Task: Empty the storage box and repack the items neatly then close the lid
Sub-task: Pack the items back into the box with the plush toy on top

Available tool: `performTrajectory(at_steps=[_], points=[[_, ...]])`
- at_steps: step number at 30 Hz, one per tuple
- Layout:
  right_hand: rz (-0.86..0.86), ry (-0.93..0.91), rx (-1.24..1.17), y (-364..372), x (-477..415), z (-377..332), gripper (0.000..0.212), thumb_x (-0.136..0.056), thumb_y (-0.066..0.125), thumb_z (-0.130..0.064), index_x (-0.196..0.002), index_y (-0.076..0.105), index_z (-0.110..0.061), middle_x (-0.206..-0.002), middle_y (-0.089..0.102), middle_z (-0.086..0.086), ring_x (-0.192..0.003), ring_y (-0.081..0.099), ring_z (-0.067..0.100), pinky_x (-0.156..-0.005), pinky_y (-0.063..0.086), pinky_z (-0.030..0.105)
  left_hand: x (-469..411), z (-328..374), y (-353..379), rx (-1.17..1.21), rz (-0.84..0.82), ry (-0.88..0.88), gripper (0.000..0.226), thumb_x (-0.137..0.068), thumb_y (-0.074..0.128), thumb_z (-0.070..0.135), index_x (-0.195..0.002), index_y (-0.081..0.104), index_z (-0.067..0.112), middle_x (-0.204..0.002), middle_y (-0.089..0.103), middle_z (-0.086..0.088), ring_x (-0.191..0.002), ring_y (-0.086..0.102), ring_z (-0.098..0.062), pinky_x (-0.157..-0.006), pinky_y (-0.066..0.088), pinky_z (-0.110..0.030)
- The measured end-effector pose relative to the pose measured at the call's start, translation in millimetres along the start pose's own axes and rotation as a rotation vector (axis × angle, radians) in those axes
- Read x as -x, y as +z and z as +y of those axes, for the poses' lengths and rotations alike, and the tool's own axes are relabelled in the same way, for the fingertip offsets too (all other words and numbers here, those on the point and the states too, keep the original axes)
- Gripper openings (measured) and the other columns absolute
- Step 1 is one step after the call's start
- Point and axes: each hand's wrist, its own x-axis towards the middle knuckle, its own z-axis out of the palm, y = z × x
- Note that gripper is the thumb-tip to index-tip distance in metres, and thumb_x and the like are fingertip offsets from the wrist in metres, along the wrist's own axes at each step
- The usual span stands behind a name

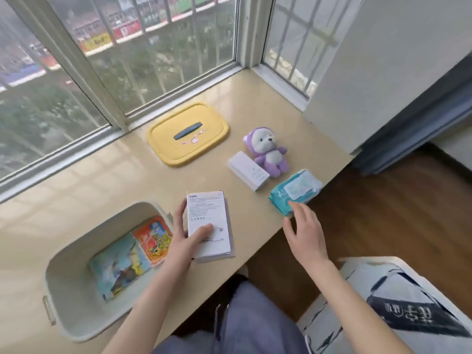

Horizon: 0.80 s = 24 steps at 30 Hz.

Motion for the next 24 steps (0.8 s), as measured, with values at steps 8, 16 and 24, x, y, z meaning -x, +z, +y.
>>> performTrajectory(at_steps=[8,16,24], points=[[-0.071,0.316,-0.103,45,-62,96,0.060,-0.094,0.058,-0.041,-0.147,0.038,-0.019,-0.146,0.039,0.005,-0.130,0.042,0.017,-0.095,0.042,0.025,-105,-6,82,-0.062,-0.081,-0.049,0.074,-0.078,0.071,0.023,-0.134,0.037,0.057,-0.120,0.066,0.016,-0.107,0.067,-0.018,-0.084,0.056,-0.042],[-0.093,0.642,-0.370,111,-106,149,0.075,-0.091,0.055,-0.057,-0.151,0.013,-0.040,-0.144,0.030,0.005,-0.121,0.048,0.020,-0.091,0.050,0.032,-179,-54,123,-0.095,-0.099,-0.114,0.076,-0.079,0.069,0.021,-0.136,0.034,0.057,-0.118,0.069,0.011,-0.102,0.069,-0.019,-0.077,0.057,-0.039],[-0.063,0.817,-0.615,127,-129,138,0.100,-0.083,0.072,-0.050,-0.149,-0.002,-0.049,-0.135,0.033,0.008,-0.101,0.045,0.017,-0.070,0.042,0.019,-189,-59,132,-0.120,-0.108,-0.159,0.075,-0.080,0.069,0.022,-0.136,0.033,0.058,-0.119,0.068,0.011,-0.103,0.068,-0.020,-0.078,0.055,-0.041]])
